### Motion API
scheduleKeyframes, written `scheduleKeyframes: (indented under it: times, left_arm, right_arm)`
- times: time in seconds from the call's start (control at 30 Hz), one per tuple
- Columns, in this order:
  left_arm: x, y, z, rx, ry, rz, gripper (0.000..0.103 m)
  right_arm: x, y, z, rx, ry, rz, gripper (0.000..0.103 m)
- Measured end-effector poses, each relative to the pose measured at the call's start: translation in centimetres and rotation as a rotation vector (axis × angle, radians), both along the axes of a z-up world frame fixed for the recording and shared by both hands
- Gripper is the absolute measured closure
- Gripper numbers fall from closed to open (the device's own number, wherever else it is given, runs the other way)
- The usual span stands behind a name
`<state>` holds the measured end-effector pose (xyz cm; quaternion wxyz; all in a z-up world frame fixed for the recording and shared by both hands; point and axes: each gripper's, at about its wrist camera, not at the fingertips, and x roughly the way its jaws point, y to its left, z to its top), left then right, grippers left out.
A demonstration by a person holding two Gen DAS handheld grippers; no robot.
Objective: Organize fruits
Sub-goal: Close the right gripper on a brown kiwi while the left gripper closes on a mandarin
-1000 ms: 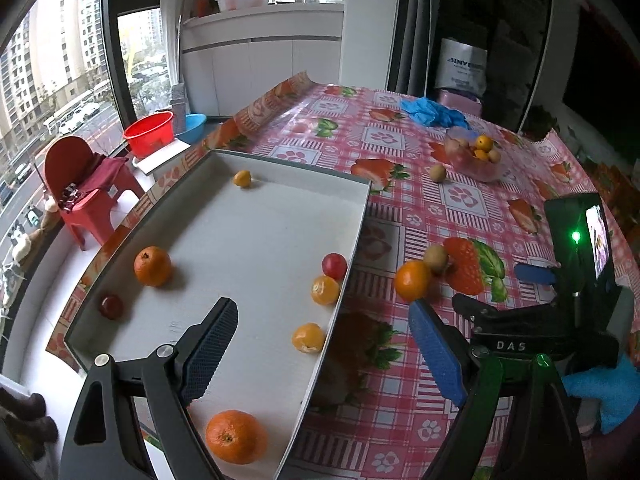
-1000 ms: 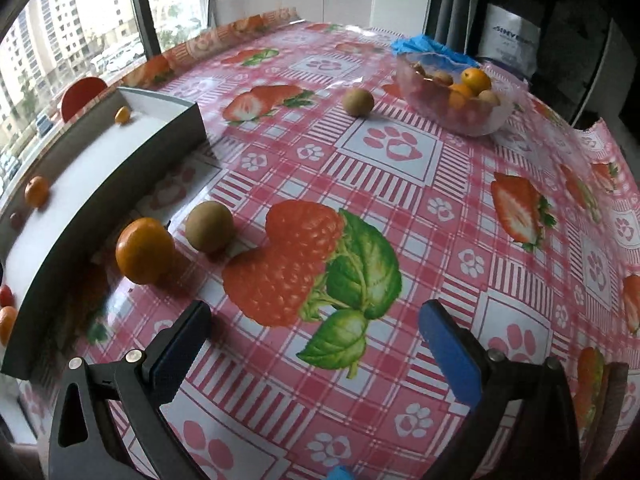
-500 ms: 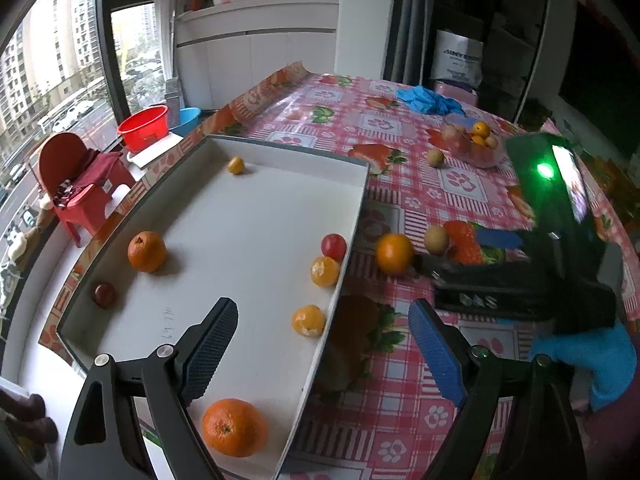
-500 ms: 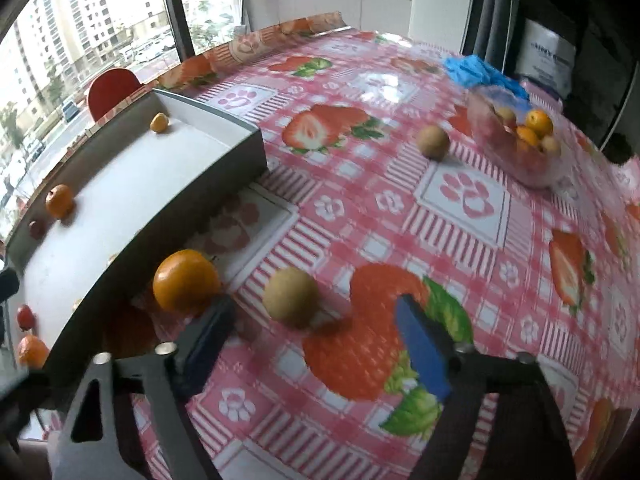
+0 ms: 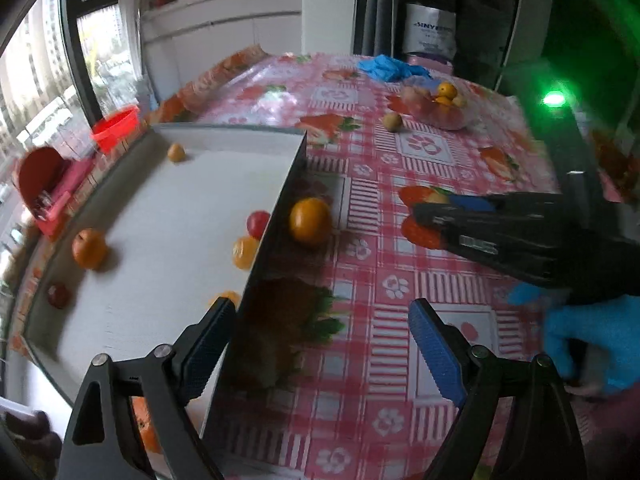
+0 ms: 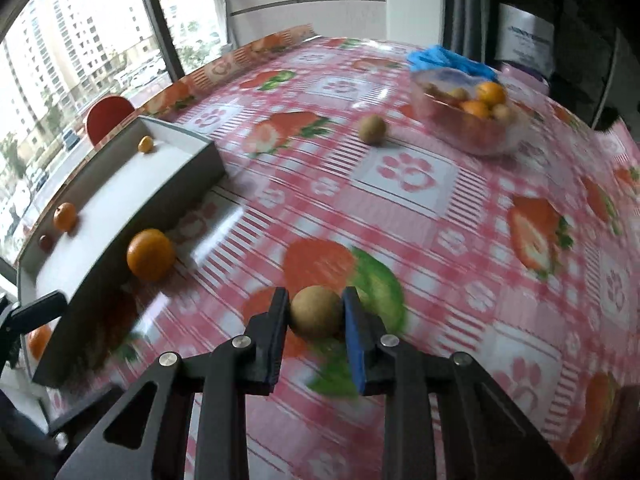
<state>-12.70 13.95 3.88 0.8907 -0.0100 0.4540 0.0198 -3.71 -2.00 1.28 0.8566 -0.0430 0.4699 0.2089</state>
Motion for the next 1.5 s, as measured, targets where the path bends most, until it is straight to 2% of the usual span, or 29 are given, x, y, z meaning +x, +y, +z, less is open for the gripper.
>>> scheduleKeyframes:
  times: [0.07,0.2,0.3,0.37,0.4,0.73,0.8,0.83,0.9,0.93,0.97,1.1,1.27,1.43,1.5]
  left_arm:
    - [0.6,-1.0,-0.4,-0.012,0.022,-0.019,0.015]
    - [1.6,-1.7,-1.3,-0.036,0.053,0.009,0.015]
    - [2.7,-1.7,-2.1,-0.009,0.061,0.052,0.015]
    - [3.4,-1.1,-2.5,-0.02,0.066,0.093,0.015]
    - [3.9,-0.6,-2.7,-0.051,0.069,0.111,0.015]
    - [8.7,-1.2,-2.9,-0.044,0.045,0.173,0.015]
    - [9.3,-1.2,-2.9,-0.046,0.045,0.187,0.022]
    - [9.5,-1.2,-2.9,-0.039,0.054,0.195,0.033]
    - [9.8,-1.4,-3.0,-0.014,0.056,0.194,0.041]
    - [9.8,-1.4,-2.8,-0.009,0.048,0.184,0.062]
    - [9.8,-1.4,-2.8,-0.045,0.05,0.161,0.066]
    - [9.0,-2.0,-2.7,-0.05,0.053,0.118,0.066]
    - [5.1,-3.2,-2.7,-0.024,0.034,0.04,0.066]
    - [1.6,-4.0,-2.7,0.027,0.004,0.02,0.066]
    - [0.7,-3.9,-2.8,0.025,-0.019,0.017,0.066]
  right_arm:
    - [-0.5,-1.3,0.0,0.016,0.003,-0.02,0.074]
    - [-1.5,-3.2,0.0,0.041,0.001,-0.048,0.074]
    - [-2.0,-4.2,0.0,0.056,-0.001,-0.06,0.074]
    - [-2.4,-4.9,0.0,0.07,0.001,-0.07,0.074]
    - [-2.6,-5.1,0.0,0.076,0.002,-0.076,0.074]
    - [-4.2,-7.6,-0.4,0.119,0.008,-0.127,0.074]
    - [-4.4,-7.9,-0.4,0.125,0.006,-0.137,0.074]
    - [-4.5,-8.1,-0.4,0.128,0.004,-0.142,0.074]
    - [-4.6,-8.2,-0.4,0.123,-0.006,-0.148,0.074]
    - [-4.7,-8.2,-0.4,0.12,-0.009,-0.151,0.074]
    - [-4.8,-8.2,-0.4,0.119,-0.011,-0.152,0.074]
    - [-5.4,-8.5,-0.4,0.115,-0.021,-0.163,0.074]
    - [-6.2,-9.2,-0.5,0.122,-0.034,-0.185,0.074]
    - [-7.1,-9.5,-0.7,0.129,-0.043,-0.191,0.074]
    - [-7.2,-9.6,-0.8,0.132,-0.045,-0.191,0.074]
